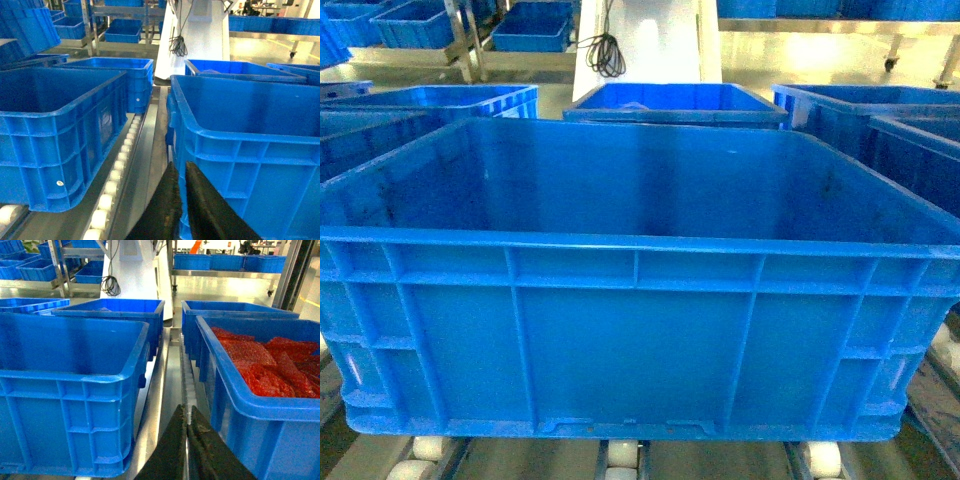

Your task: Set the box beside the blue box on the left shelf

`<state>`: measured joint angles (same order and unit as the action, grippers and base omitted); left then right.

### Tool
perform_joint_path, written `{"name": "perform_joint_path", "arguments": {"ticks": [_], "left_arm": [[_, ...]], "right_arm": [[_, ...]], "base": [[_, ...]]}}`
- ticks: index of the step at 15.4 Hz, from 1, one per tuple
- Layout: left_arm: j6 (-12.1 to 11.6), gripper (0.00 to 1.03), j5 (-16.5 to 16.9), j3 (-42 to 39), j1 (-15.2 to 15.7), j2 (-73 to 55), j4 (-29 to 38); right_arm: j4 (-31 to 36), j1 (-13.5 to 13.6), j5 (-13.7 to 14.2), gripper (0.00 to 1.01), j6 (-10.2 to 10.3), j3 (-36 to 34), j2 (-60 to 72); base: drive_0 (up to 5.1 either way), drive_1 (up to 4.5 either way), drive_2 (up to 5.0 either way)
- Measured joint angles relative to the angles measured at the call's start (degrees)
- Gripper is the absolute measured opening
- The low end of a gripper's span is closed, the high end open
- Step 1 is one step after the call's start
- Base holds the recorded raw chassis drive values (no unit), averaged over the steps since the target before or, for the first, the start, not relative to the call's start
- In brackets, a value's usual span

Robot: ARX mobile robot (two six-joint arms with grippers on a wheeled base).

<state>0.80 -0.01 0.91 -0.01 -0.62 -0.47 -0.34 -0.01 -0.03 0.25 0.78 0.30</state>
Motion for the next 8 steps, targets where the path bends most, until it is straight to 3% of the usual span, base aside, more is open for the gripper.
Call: {"name": "perform_joint_path", "arguments": {"ticks": [6,8], "left_arm": [[0.0,0.79,-0.02,0.0,0.0,0.0,0.15],[-0.09,1.0,-0.02,0.0,0.0,0.0,0.15]], "right_arm": [[0.04,0.0,0.0,0.8,0.02,0.0,0.0],[0.04,0.0,0.0,1.0,0.04,0.0,0.0]], "base": [[0.0,0.0,0.0],[0.0,0.0,0.0]]}}
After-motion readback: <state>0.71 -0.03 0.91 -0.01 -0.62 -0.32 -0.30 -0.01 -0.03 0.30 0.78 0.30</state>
